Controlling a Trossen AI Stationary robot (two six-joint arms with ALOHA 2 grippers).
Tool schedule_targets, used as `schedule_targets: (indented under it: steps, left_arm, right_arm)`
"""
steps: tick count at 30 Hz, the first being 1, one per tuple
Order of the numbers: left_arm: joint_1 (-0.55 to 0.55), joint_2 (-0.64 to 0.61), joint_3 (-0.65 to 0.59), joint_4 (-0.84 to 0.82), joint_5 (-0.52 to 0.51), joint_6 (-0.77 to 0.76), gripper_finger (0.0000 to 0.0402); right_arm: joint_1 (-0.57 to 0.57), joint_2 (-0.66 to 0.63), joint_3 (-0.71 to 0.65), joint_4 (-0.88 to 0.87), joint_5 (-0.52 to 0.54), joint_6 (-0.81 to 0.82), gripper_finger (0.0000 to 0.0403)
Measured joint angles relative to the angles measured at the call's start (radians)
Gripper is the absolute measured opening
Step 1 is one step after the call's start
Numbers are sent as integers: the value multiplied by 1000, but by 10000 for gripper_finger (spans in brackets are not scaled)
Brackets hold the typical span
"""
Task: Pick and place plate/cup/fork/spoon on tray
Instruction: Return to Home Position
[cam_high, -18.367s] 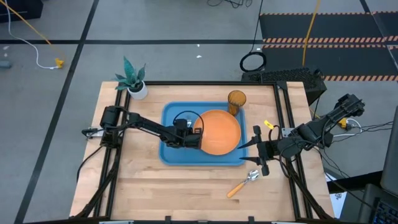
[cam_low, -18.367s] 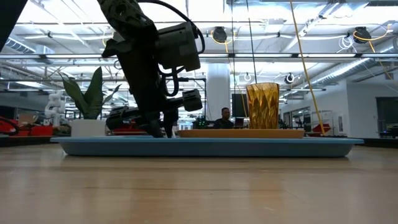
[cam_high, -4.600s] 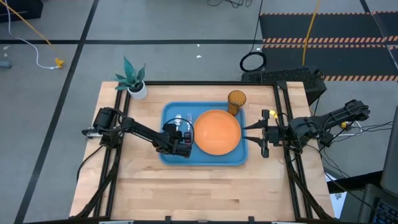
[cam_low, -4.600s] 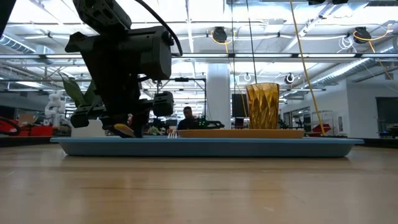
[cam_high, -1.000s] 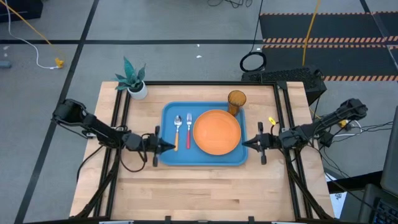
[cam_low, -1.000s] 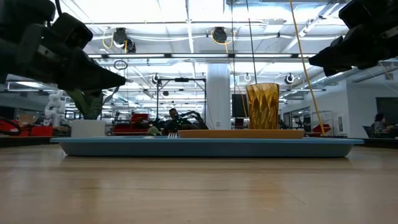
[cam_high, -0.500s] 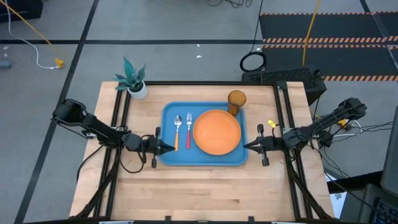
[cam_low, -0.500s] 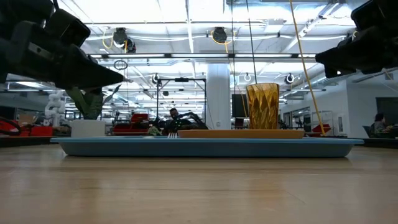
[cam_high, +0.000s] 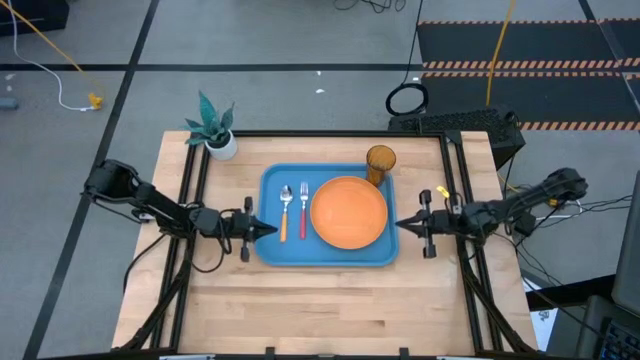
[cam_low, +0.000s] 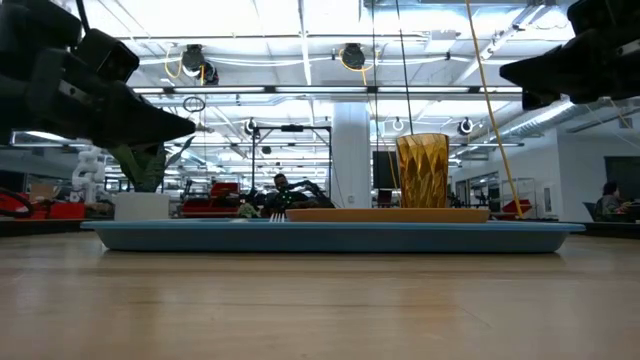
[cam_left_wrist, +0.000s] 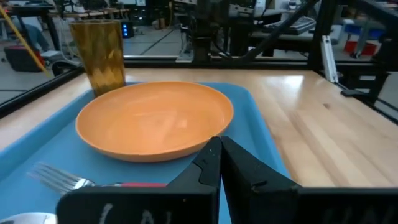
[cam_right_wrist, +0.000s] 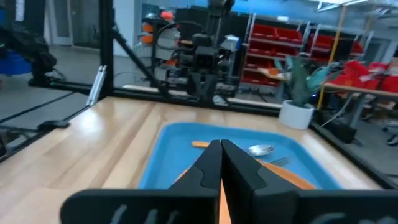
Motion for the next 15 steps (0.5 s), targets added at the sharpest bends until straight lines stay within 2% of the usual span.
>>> schedule_targets:
  steps: [5, 9, 15]
  left_arm:
    - [0, 0, 0, 0, 53, -1, 4]
    - [0, -1, 0, 11, 66, 9, 12]
    - [2, -1, 0, 19, 68, 30, 4]
  right_arm:
    - [-46, -101, -1, -92, -56, -8, 0]
    - [-75, -174, -2, -146, -104, -2, 0]
    - [-82, -260, -2, -211, -105, 2, 0]
